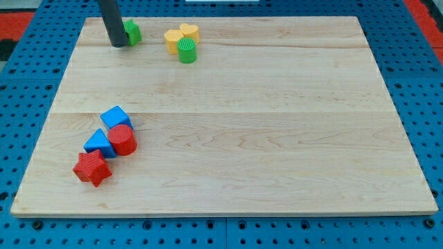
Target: Separate the yellow heart and yellow hexagon
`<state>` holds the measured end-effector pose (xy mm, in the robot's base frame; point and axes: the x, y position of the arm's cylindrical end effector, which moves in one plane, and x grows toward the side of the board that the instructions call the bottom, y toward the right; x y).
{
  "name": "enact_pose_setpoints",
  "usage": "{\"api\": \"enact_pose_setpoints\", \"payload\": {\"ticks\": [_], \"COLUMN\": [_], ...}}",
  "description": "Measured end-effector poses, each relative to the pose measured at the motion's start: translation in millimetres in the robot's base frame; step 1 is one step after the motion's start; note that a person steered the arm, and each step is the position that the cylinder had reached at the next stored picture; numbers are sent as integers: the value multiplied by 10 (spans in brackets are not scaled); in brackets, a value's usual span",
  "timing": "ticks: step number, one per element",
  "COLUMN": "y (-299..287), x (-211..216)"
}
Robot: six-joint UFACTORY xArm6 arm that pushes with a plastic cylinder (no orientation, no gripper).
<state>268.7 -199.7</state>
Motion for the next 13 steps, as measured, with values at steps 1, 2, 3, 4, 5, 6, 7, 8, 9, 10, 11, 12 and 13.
{"api": "enact_pose_setpoints", "payload": {"ticks": [1, 2, 3, 4, 5, 6, 7, 8, 9, 10, 11, 12, 13], "y": [0, 0, -56, -16, 364, 730, 821, 733, 733, 733, 774, 871, 937], "x": [32, 181, 353, 339, 162, 134, 127, 88, 52, 47, -10, -20, -72]}}
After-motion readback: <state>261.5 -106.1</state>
